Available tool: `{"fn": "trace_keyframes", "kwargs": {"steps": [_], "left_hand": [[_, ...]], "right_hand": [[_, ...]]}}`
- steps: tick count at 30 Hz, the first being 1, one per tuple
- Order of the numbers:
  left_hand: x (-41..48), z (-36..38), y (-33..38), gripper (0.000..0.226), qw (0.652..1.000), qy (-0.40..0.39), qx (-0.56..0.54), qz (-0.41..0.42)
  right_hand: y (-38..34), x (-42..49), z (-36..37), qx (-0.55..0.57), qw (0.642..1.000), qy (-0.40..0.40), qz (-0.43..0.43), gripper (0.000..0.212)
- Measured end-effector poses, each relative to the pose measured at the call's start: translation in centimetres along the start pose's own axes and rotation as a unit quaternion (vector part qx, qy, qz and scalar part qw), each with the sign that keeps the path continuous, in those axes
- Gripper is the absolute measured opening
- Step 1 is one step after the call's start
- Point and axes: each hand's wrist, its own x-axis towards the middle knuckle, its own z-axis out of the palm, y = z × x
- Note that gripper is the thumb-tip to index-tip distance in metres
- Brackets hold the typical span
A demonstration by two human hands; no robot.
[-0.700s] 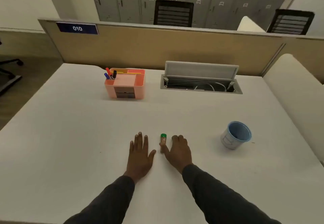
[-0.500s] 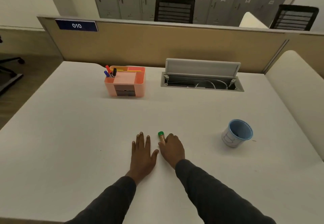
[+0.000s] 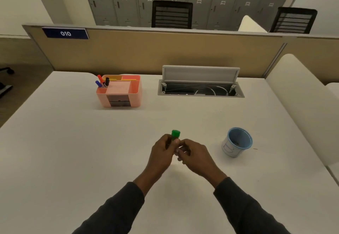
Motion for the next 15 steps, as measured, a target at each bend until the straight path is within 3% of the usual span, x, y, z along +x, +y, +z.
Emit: {"fn": "trace_keyframes", "kwargs": {"steps": [4,7,15], "left_hand": [[-1.2,1.7,4.0,0.014,0.994,-0.062,0.016,0.084],[-2.5,3.0,7.3,0.017,0.981,-0.117,0.031,0.154],[-4.2,5.3,14.2,0.035,0.948,-0.157,0.043,0.275]], "right_hand": [[-2.3,-0.9,-8.2,-0.052,0.995,0.033,-0.083,0.019],[-5.4,-1.5,-13.5,-0.084,0.984,-0.029,-0.153,0.033],[-10.0,-3.4,-23.0,-0.178,0.939,-0.129,-0.265,0.018]]}}
